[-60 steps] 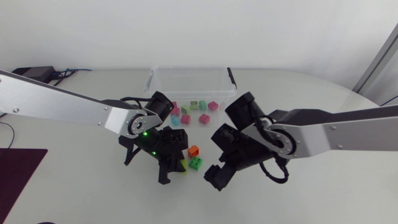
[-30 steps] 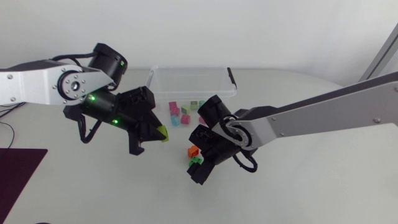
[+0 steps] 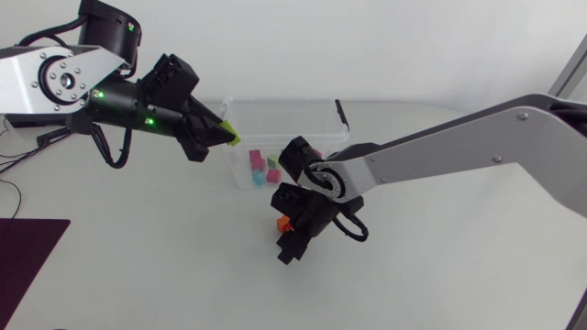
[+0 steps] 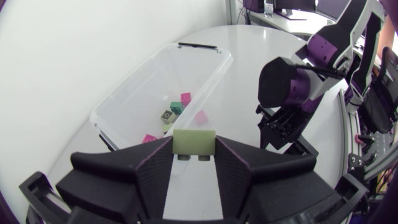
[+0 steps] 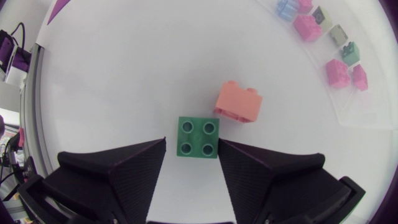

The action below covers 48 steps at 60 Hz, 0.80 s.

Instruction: Pick up the duplo bricks and place them in the container

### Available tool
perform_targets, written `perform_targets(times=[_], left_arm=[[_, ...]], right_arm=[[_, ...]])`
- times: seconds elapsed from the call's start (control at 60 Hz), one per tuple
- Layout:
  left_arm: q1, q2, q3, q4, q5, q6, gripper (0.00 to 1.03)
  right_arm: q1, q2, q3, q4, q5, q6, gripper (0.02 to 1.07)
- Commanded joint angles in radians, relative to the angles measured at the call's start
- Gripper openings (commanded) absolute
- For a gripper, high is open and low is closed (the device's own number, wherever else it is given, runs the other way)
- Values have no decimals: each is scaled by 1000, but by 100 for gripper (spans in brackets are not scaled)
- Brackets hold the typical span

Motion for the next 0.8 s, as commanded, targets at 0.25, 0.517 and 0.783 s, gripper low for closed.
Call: perform_targets(times=[0.25,0.517,0.783], left_arm=[[7,105,104,140,-11,-140,3],[2,306,260,218,-86,-225,4],[-41,408,319,204,-157,-235,99]], right_arm=[[-6,25,-18,19,19,-4,22],[-32,-171,-88,-32,37,1,21],[-131,-392,22,-198,40,-14,21]])
